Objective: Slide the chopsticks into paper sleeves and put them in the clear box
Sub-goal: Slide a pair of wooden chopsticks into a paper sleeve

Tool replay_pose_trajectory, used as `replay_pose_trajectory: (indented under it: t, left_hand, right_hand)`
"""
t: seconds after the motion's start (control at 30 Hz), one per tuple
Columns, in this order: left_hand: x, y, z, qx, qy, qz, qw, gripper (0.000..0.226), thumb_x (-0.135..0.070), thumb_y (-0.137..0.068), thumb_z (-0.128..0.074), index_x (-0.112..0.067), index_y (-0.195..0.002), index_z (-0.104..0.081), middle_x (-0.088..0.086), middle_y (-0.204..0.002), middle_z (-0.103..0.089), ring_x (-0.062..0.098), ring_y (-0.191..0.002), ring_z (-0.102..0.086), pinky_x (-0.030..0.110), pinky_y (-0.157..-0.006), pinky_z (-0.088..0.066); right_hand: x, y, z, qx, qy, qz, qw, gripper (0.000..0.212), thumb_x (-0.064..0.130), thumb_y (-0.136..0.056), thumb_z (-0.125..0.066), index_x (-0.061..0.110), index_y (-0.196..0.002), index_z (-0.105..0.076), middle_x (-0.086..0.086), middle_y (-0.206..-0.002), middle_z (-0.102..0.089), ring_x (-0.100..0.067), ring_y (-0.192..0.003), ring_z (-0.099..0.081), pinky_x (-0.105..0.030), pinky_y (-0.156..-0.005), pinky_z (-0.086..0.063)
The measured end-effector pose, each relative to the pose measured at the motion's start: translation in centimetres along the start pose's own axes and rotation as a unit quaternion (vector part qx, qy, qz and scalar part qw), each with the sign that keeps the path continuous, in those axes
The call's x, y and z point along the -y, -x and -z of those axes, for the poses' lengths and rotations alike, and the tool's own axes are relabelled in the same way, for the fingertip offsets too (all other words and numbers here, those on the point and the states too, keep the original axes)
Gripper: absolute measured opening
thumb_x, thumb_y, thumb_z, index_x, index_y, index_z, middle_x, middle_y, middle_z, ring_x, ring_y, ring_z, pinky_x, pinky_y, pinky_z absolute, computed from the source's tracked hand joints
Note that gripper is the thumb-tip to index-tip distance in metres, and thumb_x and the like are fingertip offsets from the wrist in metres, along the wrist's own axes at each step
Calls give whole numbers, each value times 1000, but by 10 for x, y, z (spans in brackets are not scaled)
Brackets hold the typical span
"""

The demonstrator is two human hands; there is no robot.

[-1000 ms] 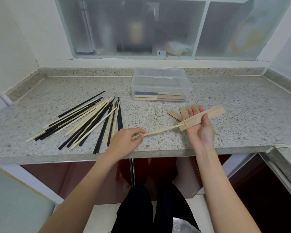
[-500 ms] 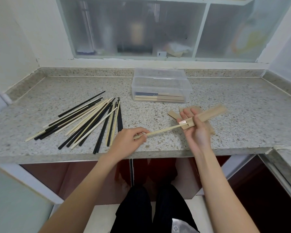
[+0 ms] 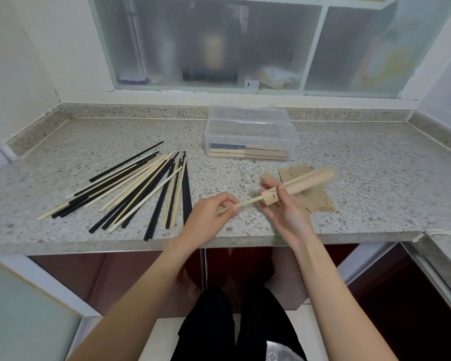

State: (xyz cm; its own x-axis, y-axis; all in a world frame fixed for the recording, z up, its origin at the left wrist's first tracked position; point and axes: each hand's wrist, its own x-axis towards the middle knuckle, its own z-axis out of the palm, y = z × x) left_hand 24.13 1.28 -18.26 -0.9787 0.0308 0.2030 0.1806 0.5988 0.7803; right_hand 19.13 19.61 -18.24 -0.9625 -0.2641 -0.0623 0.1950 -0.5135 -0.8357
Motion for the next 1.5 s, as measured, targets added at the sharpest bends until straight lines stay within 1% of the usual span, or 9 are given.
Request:
replay_pose_trajectory:
  t: [0.13,0.23,0.37,0.53,0.67,0.87,1.17,1.3,1.5]
  left_hand:
    - [-7,-5,-4,-7,21,-10,1000,10,-29,-88,-63,-28,-98,-64,-12,-84,-69,8,-69,-67,39,-73,-56]
    - [-4,-4,-1,-7,9,-9,1000,15,-33,-88,-63,-27,-102,-63,-12,-91,-67,6,-78,-64,35,-80,-54]
    - [6,3,12,-19,7,13,1000,9,-34,-90,-59,-32,-97,-65,-13,-81,-69,14,-67,-65,39,-73,-56]
    - [7,5,13,-86,75,52,992,8,-28,-89,-61,-35,-88,-65,-9,-75,-71,9,-62,-66,40,-68,-57]
    - [0,5,8,-95,74,50,992,9,-26,-89,-62,-23,-94,-70,-11,-76,-71,2,-59,-65,16,-53,-46]
    - [-6,3,7,-88,79,45,992,11,-26,-87,-65,-25,-97,-69,-13,-83,-71,2,-67,-67,17,-63,-52]
    - [0,3,13,-104,-1,9,995,15,-27,-85,-66,-24,-99,-70,-17,-89,-68,-6,-81,-62,15,-79,-51]
    - [25,0,43,-150,-166,64,973,37,-37,-88,-62,-15,-117,-61,-3,-105,-65,10,-93,-60,21,-78,-47]
    - [58,-9,68,-80,-272,160,946,41,-35,-88,-62,-10,-120,-58,11,-115,-57,25,-97,-57,33,-81,-45]
  right_hand:
    - [-7,2,-6,-10,133,-11,991,26,25,-98,-48,15,-107,-69,2,-77,-58,-10,-72,-51,-21,-72,-47]
    - [-2,2,-3,-68,118,-2,991,23,22,-91,-60,10,-107,-69,4,-64,-48,-4,-55,-43,-14,-52,-42]
    - [11,1,6,-144,93,55,984,24,19,-87,-66,1,-103,-66,5,-67,-53,-2,-54,-48,-12,-55,-45]
    - [1,6,-4,-132,124,47,982,9,15,-86,-66,6,-87,-68,7,-56,-58,-2,-51,-53,-11,-52,-46]
    - [-6,10,-12,-127,129,33,983,12,13,-86,-66,3,-92,-67,5,-54,-59,-2,-50,-53,-12,-51,-47]
    - [-6,13,-10,-139,127,30,982,16,17,-86,-67,2,-94,-68,4,-55,-58,-3,-49,-52,-13,-50,-45]
    - [1,15,-5,-147,107,38,983,11,17,-89,-64,6,-90,-66,1,-59,-56,-4,-48,-51,-15,-48,-44]
    - [5,11,-1,-175,55,39,982,12,19,-95,-55,11,-91,-64,2,-61,-58,-2,-49,-53,-14,-48,-47]
    - [1,4,-2,-161,56,21,985,23,23,-99,-46,8,-98,-63,0,-61,-58,-5,-52,-55,-17,-54,-53]
